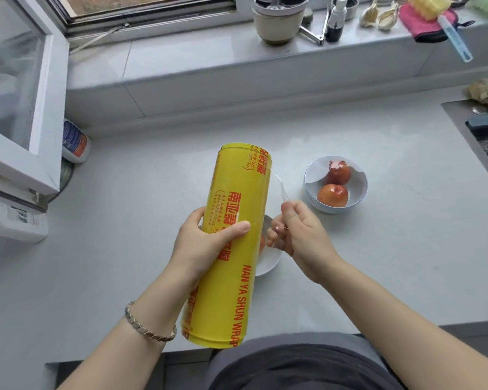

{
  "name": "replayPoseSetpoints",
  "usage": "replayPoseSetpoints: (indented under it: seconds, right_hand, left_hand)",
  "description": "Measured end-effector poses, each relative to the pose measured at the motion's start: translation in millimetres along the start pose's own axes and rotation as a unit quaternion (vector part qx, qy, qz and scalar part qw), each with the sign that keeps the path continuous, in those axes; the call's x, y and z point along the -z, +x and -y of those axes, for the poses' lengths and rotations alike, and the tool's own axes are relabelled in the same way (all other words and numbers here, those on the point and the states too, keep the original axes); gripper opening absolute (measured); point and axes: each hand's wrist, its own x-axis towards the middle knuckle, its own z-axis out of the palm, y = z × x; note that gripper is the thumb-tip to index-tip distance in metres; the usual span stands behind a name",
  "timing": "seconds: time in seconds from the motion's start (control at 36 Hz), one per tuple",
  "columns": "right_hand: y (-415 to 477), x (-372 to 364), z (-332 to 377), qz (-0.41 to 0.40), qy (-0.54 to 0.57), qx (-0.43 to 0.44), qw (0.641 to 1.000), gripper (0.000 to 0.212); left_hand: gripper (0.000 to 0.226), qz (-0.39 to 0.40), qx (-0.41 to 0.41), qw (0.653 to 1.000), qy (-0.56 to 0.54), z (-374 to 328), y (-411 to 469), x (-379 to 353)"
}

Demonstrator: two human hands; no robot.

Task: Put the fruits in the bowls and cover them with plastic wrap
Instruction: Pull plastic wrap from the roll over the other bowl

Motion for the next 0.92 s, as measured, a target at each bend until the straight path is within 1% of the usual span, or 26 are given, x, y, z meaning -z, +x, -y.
replayPoseSetpoints:
  seconds: [0.06,0.14,0.22,0.28,0.39,0.5,0.61,0.69,0.72,0.81,0.86,0.92]
  right_hand:
    - [-1.3,-1.9,-0.1,0.028,-0.02,-0.011,0.999,0.014]
    - [-3.7,0.3,1.0,0.068,-0.099,-0.001,0.993,0.011]
    - [-6.9,6.6,0.7,0.102,-0.169,-0.002,0.98,0.013]
    - [-10.1,9.6,-1.2,0.112,-0.194,0.009,0.974,0.016]
    - [-11.8,7.7,-12.4,0.092,-0.168,0.047,0.98,0.019]
    - [-11.2,-0.3,-19.9,0.078,-0.109,0.049,0.99,0.017]
    - [-10.3,-4.9,-18.8,0.091,-0.033,0.007,0.995,0.015]
    - [-9.6,-2.3,-15.6,0.109,-0.012,-0.045,0.993,0.02]
    - [-9.8,-0.5,-14.2,0.118,-0.032,-0.05,0.991,0.02]
    - [-11.6,4.5,-9.4,0.148,-0.145,-0.029,0.978,0.017]
    - [-13.0,8.0,-7.6,0.17,-0.196,-0.019,0.966,0.017]
    - [-15.3,11.2,-8.6,0.173,-0.221,-0.002,0.96,0.015]
  left_hand:
    - [0.08,-0.008,0.0,1.0,-0.01,-0.8,-0.2,-3.0]
    - [0.074,-0.008,0.008,1.0,-0.027,-1.8,0.1,-4.0]
    - [0.075,-0.004,0.02,0.999,-0.047,-4.4,1.1,-1.7]
    - [0.078,-0.005,0.032,0.997,-0.07,-7.1,1.6,1.4]
    - [0.071,-0.003,0.047,0.994,-0.095,-11.5,2.6,4.0]
    - [0.075,-0.004,0.053,0.994,-0.095,-14.1,5.1,0.8]
    - [0.082,-0.019,0.038,0.995,-0.087,-16.7,6.5,-1.1]
    - [0.084,-0.028,0.034,0.995,-0.085,-16.4,7.4,-2.9]
    - [0.083,-0.03,0.036,0.995,-0.086,-16.2,8.0,-3.4]
    - [0.071,-0.038,0.039,0.993,-0.102,-15.2,11.2,-3.8]
    - [0.072,-0.041,0.042,0.992,-0.108,-15.1,12.8,-2.4]
    - [0.079,-0.039,0.05,0.991,-0.117,-14.9,14.0,0.9]
